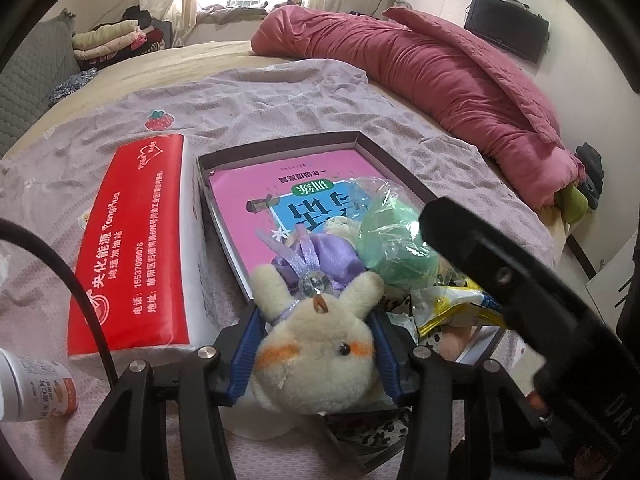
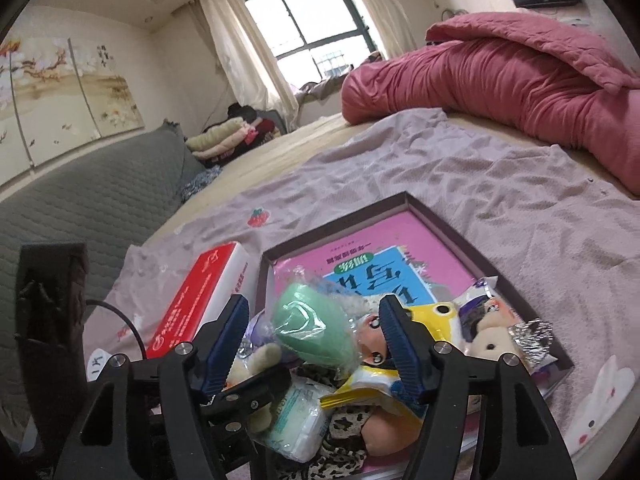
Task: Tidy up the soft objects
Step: 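Lower and release the bunny with the left tool while the right tool releases the sponge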
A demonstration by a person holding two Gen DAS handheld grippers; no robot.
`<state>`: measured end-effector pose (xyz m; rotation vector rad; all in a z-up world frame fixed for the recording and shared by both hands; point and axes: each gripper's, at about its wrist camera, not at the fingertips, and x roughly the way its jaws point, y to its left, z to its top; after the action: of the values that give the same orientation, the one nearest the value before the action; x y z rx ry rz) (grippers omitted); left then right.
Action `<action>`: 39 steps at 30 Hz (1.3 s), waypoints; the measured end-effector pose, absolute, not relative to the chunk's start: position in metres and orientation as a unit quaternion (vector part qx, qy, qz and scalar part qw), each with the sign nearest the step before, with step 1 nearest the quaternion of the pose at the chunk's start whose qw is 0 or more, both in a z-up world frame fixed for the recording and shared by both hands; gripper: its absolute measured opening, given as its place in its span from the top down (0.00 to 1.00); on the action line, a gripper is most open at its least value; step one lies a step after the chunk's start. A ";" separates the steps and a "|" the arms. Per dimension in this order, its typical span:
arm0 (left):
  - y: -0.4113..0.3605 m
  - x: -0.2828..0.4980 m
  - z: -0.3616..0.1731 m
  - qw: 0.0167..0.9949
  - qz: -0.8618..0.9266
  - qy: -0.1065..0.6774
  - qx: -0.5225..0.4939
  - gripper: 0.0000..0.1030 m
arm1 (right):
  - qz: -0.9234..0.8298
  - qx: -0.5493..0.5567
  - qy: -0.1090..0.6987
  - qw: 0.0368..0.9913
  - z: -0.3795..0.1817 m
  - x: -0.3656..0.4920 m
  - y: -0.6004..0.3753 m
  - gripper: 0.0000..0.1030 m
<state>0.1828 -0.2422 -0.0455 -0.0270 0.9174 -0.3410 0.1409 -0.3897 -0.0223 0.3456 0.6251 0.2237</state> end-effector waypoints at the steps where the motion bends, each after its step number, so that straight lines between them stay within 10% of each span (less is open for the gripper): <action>1: -0.243 0.183 -0.046 0.882 -0.164 0.441 -0.013 0.50 | 0.107 0.170 0.304 0.931 -0.022 0.140 -0.391 0.32; 39: -0.237 0.178 -0.033 0.885 -0.169 0.432 -0.029 0.39 | 0.064 0.175 0.322 0.928 -0.031 0.145 -0.405 0.29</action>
<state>0.1776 -0.2365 -0.0335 -0.0612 0.8992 -0.3510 0.1450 -0.4047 -0.0311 0.3577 0.6590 0.1309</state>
